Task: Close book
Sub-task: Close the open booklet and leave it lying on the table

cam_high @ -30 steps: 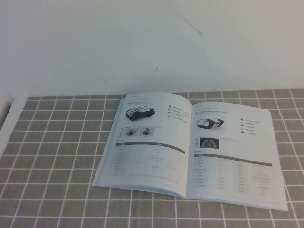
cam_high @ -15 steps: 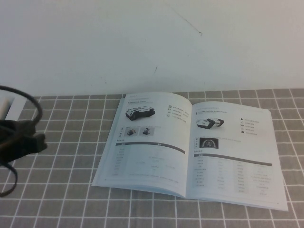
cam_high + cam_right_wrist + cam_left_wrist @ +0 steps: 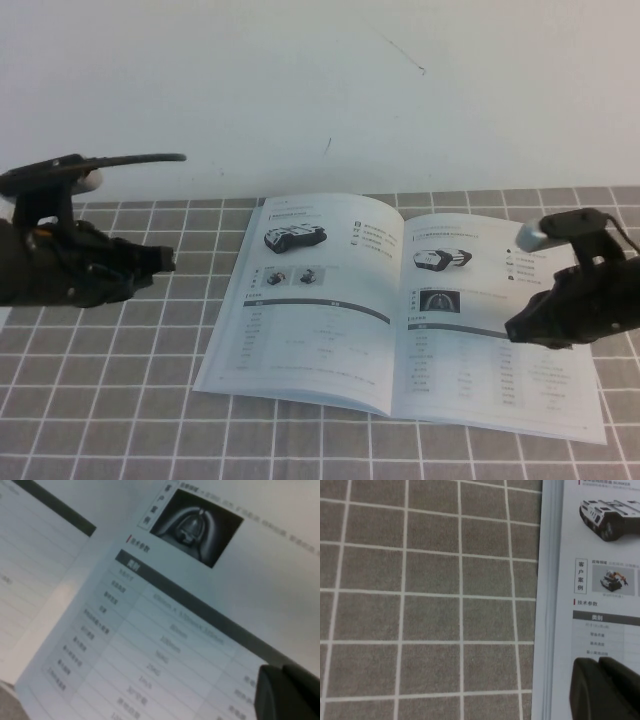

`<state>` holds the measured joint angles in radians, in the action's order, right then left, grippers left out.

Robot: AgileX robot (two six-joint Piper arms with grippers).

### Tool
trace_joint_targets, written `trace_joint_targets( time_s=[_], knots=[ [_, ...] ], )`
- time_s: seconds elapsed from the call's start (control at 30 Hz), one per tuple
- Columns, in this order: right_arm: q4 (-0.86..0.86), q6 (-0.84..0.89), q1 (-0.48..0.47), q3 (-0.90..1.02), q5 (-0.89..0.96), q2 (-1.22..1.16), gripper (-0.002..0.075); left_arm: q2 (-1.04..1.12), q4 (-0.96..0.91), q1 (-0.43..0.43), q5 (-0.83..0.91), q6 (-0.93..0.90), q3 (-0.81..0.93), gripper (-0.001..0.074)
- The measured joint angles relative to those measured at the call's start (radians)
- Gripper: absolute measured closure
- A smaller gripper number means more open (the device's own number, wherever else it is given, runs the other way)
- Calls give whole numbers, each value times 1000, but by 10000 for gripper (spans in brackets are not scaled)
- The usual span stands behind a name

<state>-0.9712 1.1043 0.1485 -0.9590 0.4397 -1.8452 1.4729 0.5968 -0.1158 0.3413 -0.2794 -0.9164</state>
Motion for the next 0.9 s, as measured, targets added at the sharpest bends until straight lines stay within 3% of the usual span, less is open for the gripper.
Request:
trace_joint_targets(
  time_s=[0.33, 0.4, 0.53, 0.67, 0.8, 0.9],
  knots=[
    [-4, -10, 46, -30, -88, -65, 729, 163, 122, 0, 42, -54, -98, 729],
    [-2, -10, 46, -30, -88, -75, 729, 186, 188, 0, 53, -83, -100, 685],
    [4, -10, 46, -30, -88, -96, 729, 226, 363, 0, 105, -167, -100, 514],
    [4, -12, 46, -30, -89, -96, 729, 245, 675, 0, 181, -401, -100, 374],
    [4, -15, 46, -30, -93, -98, 729, 246, 915, 0, 256, -569, -100, 330],
    [4, -23, 46, -30, -94, -98, 729, 246, 966, 0, 291, -613, -100, 321]
  ],
)
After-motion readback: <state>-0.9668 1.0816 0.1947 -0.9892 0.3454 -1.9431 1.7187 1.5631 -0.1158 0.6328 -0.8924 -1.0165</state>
